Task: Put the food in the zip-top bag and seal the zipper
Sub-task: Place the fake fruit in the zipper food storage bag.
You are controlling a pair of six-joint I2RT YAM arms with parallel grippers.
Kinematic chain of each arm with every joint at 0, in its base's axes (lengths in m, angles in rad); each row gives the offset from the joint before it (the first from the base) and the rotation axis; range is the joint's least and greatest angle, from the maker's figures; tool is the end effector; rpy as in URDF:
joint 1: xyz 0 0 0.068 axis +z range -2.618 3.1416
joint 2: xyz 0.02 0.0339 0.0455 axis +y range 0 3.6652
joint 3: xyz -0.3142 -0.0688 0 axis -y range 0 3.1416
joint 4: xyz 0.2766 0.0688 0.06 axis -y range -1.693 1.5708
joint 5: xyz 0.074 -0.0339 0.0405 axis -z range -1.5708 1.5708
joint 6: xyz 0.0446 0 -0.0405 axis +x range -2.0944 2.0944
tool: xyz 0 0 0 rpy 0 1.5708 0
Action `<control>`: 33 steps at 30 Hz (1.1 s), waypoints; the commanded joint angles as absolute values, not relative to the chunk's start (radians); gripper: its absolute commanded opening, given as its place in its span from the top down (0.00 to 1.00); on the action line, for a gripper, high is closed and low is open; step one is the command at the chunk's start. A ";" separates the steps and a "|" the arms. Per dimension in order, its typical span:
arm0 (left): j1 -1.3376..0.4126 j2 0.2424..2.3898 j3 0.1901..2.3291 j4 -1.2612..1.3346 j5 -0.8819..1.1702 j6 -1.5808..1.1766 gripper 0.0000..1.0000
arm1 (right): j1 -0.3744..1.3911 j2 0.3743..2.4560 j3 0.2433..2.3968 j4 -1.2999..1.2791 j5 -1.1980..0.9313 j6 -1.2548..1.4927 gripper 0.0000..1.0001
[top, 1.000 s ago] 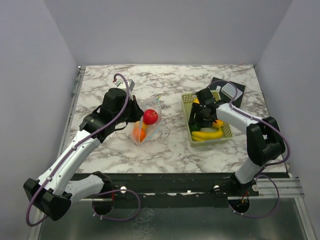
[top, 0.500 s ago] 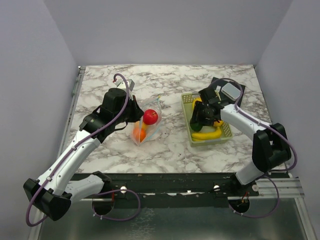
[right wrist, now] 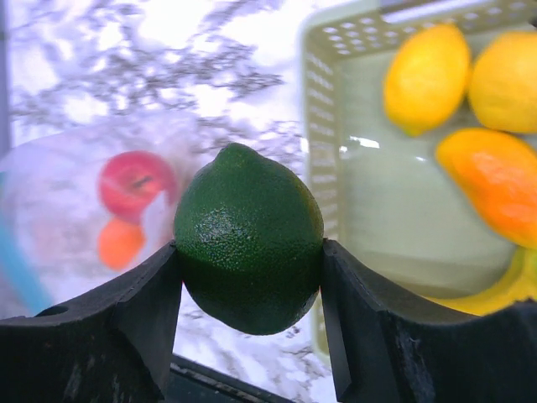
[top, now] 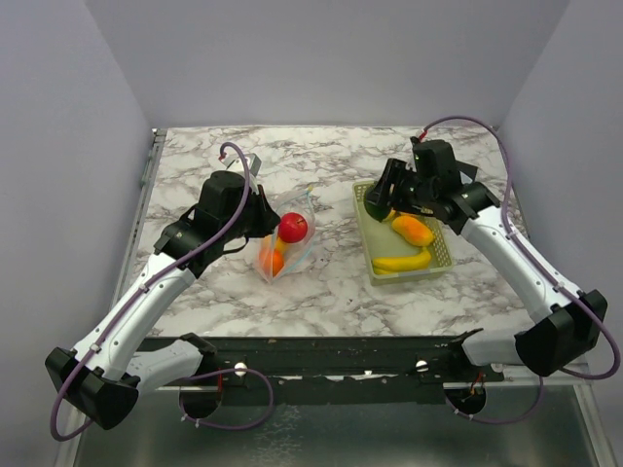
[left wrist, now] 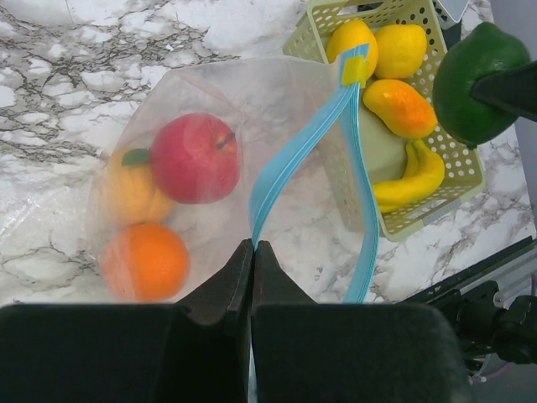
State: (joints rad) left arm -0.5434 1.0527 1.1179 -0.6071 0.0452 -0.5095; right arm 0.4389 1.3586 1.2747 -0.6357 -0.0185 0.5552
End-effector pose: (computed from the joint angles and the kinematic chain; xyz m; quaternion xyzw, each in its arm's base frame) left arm 0.2027 -0.1248 0.4032 0.0259 0.8700 -0.2642 0.4154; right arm 0.2926 0.1383 0.3791 0.0491 0.9094 0.2043 0.3589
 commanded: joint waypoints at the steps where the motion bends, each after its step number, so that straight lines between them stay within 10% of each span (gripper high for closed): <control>1: -0.540 1.056 1.151 -0.588 0.059 -0.516 1.00 | 0.498 1.313 1.350 -0.644 -0.111 0.539 0.72; 33: -0.541 1.079 1.201 -0.588 0.103 -0.584 1.00 | 0.935 1.492 1.476 -0.556 0.048 0.515 0.72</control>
